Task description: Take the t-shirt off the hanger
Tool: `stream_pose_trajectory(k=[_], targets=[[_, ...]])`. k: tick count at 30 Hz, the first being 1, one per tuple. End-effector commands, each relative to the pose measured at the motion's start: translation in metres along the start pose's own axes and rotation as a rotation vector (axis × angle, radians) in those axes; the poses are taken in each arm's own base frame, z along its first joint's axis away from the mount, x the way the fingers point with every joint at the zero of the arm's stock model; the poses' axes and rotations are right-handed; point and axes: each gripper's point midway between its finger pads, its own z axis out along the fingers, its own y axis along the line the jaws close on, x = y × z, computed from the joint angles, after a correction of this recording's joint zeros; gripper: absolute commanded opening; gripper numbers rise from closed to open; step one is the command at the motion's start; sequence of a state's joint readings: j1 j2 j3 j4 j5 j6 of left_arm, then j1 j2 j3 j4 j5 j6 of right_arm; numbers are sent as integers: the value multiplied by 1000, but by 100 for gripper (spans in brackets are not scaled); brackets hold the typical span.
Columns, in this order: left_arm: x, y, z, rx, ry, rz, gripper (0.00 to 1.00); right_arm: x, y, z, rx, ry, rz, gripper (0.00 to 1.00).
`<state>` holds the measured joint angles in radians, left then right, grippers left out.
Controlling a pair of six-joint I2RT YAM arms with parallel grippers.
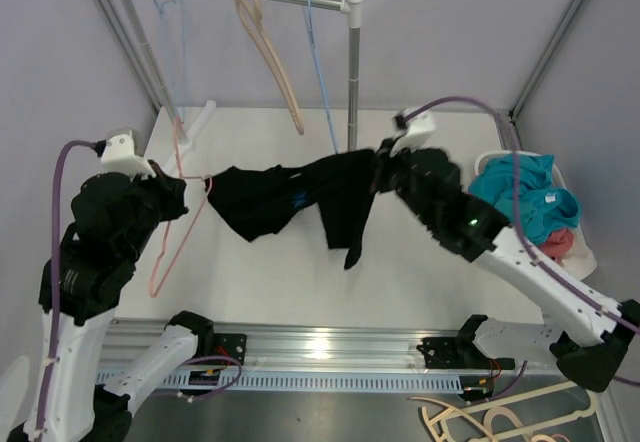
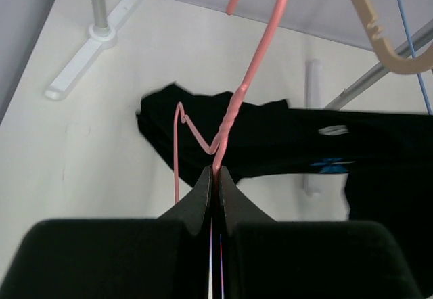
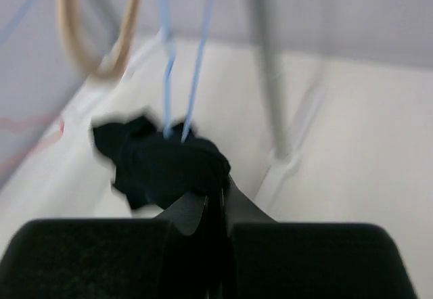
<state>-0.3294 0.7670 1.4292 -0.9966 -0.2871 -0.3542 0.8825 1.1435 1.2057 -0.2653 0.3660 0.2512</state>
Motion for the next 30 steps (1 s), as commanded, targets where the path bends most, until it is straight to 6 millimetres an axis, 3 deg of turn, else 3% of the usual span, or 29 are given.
stream_pose_trajectory(k=[1,2,3,5,6,7,10,11,14,15,16,17,19,22,25,26,29,30], targets=[[-27,-29,25,121,-53,22,1,-83,-54,-37,150,-125,10,0],[-32,-34,29,137,-61,14,1,-116,-74,-49,201,-178,20,0],[-32,-37,39,135,-42,9,1,-132,-77,-56,195,-206,19,0],[-50,-44,40,152,-76,-11,1,-166,-89,-69,222,-283,1,0],[-54,-48,44,165,-81,-16,1,-197,-99,-84,260,-359,6,0],[-72,-54,49,170,-119,-29,1,-213,-103,-90,275,-399,4,0],[-93,-60,59,158,-143,-53,1,-273,-120,-116,360,-614,-14,0],[-109,-65,63,154,-162,-61,1,-298,-126,-130,402,-716,-27,0],[-117,-58,90,67,-154,-61,1,-345,-146,-154,518,-860,-33,0],[-135,-60,86,63,-198,-49,1,-357,-150,-160,548,-883,-48,0],[-137,-58,92,42,-195,-41,1,-362,-159,-148,578,-876,-58,0],[-149,-56,99,8,-211,-24,1,-383,-160,-170,604,-938,-100,0],[-157,-55,108,-20,-222,-14,1,-397,-162,-176,635,-970,-171,0],[-165,-58,127,-21,-254,-13,1,-415,-180,-194,748,-1047,-224,0],[-176,-67,145,5,-303,-22,1,-426,-207,-210,805,-1076,-224,0],[-180,-69,148,7,-317,-23,1,-427,-226,-225,863,-1079,-232,0],[-193,-76,158,30,-381,-22,1,-432,-238,-238,810,-1136,-188,0],[-194,-79,161,45,-391,-19,1,-433,-255,-248,842,-1144,-188,0]])
